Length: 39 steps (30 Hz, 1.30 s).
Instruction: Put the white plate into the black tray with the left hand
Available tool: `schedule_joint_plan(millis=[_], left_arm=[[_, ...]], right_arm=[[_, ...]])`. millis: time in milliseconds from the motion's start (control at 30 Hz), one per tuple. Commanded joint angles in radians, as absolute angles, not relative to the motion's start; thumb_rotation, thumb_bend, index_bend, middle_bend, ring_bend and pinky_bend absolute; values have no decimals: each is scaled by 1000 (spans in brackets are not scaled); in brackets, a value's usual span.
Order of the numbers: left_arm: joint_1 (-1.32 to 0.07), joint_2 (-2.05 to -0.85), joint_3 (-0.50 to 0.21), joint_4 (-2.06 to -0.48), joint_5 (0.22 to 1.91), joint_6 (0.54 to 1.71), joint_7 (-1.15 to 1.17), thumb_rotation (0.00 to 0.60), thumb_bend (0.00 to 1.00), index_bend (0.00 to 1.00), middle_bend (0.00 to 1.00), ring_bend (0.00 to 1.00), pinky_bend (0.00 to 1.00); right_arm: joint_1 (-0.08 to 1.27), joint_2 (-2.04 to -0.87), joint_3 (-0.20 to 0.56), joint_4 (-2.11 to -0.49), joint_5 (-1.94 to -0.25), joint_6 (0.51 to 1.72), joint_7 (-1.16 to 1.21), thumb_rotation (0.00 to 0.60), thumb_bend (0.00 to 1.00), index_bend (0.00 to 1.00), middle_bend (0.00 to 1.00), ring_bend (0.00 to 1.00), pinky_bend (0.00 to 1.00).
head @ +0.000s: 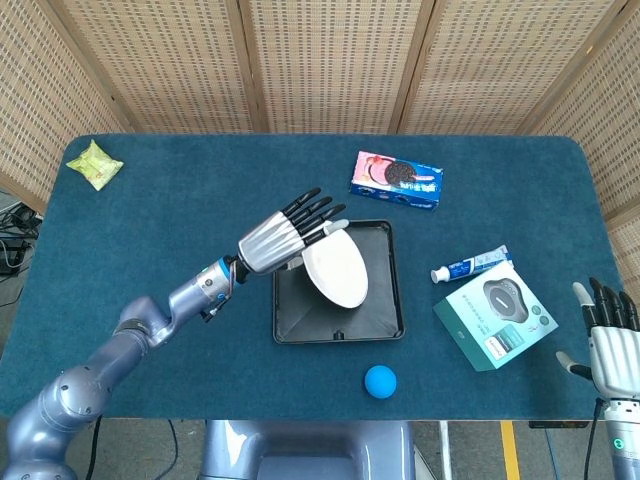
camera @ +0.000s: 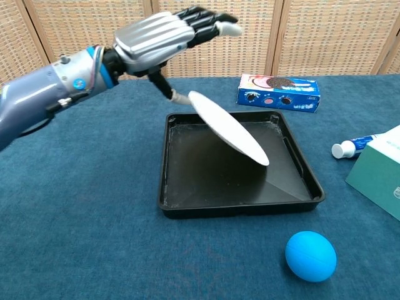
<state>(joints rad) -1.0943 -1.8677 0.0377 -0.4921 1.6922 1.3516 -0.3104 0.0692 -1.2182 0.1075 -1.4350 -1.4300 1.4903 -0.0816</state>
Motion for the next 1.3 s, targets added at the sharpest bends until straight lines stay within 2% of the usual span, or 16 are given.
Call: schedule_joint_plan(millis=[33,333,700,767,900,967,1033,1167,1300], left_arm=[[-1074,-1792,74,-583,1717,1305,-315,600,0,1,0,0,0],[-1051,-1706,77,-704,1711,1262,-253,600,0,0,0,0,0],[-959,-1639,23,-866,1656,1341,-149,600,0,0,0,0,0],[-923,-1608,13,-940,1628,1353,-102,600,0,0,0,0,0],[-819,-1475,4,-1225,1532,1356,86,600,0,0,0,0,0],[-725,-1410,22,-1381,1467,1403,219,600,0,0,0,0,0],[-678,-1382,32,-1469,1439,1430,287,600,0,0,0,0,0],[-587,-1339,68,-1590,1396,1465,351,600,0,0,0,0,0],[-512,-1319,95,-1638,1380,1498,343,600,0,0,0,0,0]], right_arm=[[70,-1219,106,-1438,-1432,1491,-85,600,169,57,0,0,0],[74,-1222,102,-1446,-1439,1487,-97,600,169,57,0,0,0],[73,-1221,95,-1456,-1458,1498,-104,600,169,57,0,0,0],[72,-1219,95,-1458,-1457,1499,-103,600,169,57,0,0,0],[69,-1216,94,-1465,-1464,1508,-104,600,169,57,0,0,0],[68,-1215,92,-1469,-1466,1510,-107,600,169,55,0,0,0],[68,-1214,91,-1473,-1467,1509,-110,600,169,49,0,0,0],[66,-1209,87,-1484,-1471,1510,-116,600,169,39,0,0,0],[65,-1202,83,-1499,-1478,1511,-121,600,169,33,0,0,0]])
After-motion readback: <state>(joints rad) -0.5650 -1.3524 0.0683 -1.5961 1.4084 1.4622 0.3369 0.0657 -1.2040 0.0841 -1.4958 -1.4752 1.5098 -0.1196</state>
